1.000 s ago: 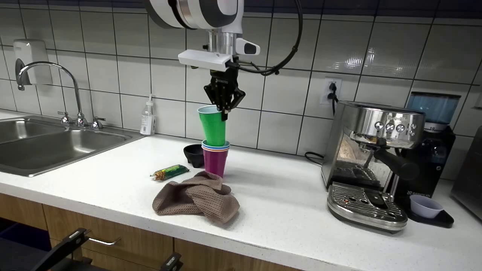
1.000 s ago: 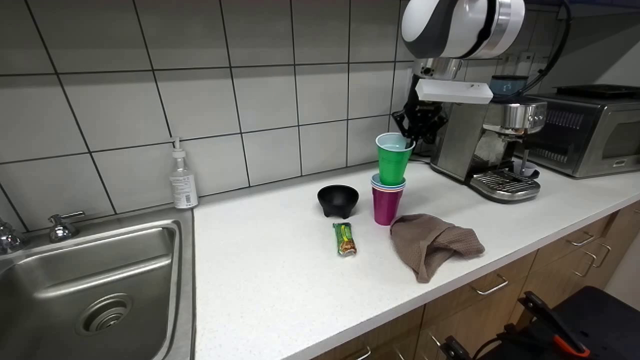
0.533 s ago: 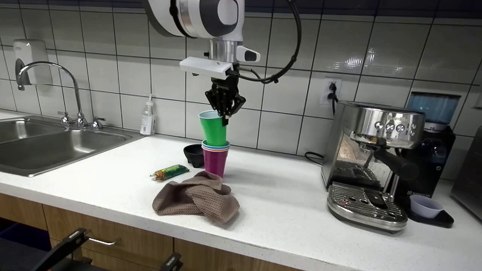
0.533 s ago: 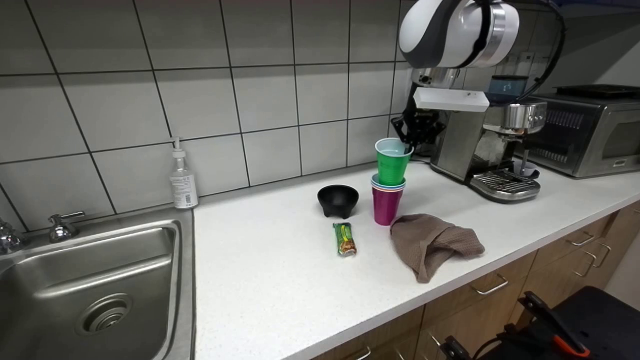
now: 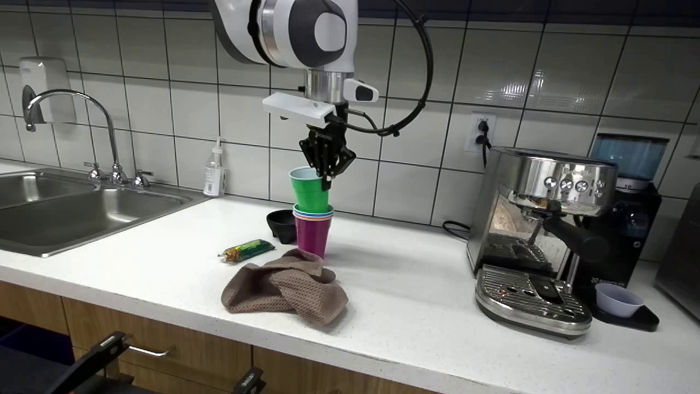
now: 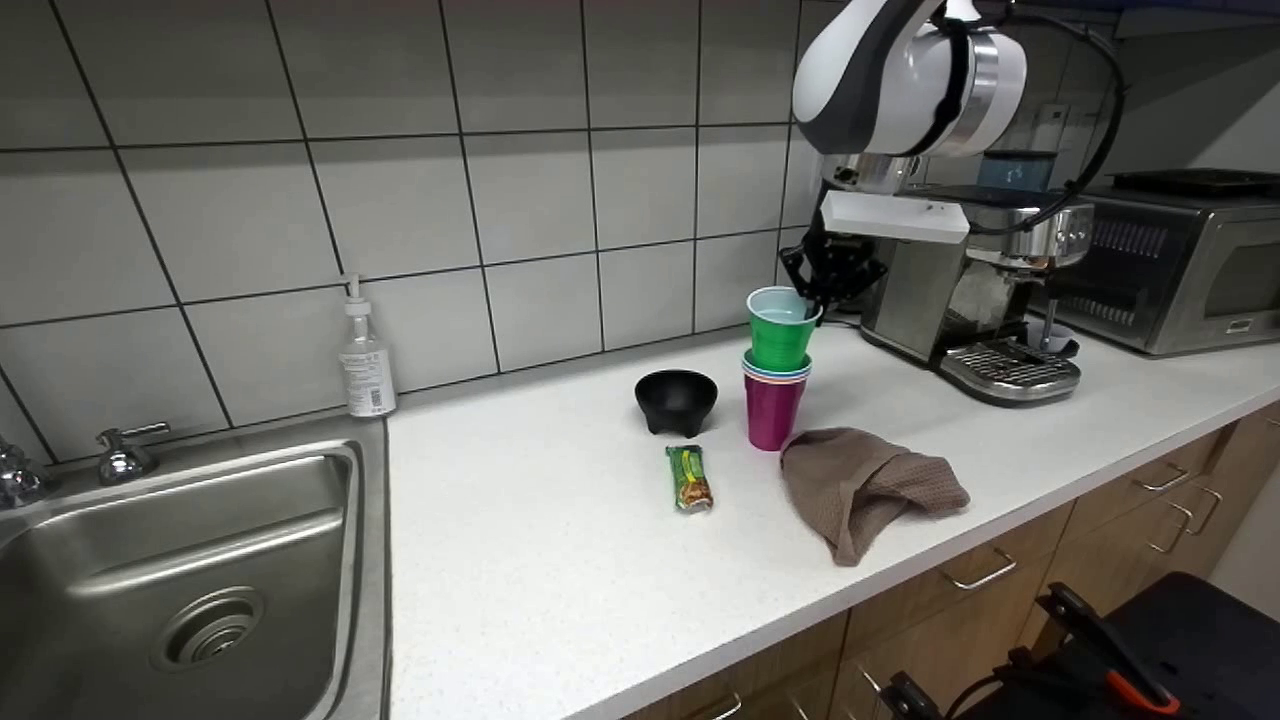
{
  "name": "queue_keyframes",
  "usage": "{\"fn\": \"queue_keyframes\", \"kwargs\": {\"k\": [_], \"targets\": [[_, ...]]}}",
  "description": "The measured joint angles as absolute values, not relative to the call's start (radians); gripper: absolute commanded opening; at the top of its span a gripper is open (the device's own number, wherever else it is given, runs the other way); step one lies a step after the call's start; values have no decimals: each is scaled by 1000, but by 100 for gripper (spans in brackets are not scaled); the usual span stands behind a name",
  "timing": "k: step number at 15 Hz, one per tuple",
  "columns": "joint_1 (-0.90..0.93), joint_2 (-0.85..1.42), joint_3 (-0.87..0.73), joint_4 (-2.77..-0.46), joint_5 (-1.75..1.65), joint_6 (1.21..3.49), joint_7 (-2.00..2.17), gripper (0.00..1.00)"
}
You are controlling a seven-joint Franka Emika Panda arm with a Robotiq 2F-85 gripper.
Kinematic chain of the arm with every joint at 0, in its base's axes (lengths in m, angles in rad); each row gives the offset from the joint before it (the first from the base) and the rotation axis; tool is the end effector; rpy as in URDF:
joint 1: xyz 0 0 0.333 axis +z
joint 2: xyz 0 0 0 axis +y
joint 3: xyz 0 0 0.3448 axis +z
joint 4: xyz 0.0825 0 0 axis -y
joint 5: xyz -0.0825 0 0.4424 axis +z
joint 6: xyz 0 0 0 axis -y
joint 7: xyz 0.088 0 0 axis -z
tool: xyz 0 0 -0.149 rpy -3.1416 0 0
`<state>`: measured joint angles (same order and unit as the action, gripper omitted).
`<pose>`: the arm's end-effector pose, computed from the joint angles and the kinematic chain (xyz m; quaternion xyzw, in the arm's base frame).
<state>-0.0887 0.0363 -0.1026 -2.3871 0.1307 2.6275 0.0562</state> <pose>0.5541 -0.1080 0.2678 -0.9786 0.1752 -0.1040 0.0289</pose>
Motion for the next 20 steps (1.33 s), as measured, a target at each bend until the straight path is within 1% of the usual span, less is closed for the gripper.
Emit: {"fn": "queue_keyframes", "kwargs": {"k": [12,13,14,18,20], "targets": [[-89,115,-104,-2382,206,2700,55,1],[-89,118,-104,-2381,207,2703,55,29],[-90,121,-104,-2380,207,2706,55,30],[-90,126,-104,-2375,207,2710,55,60],[-90,127,-104,-2373,207,2711,54,73]]}}
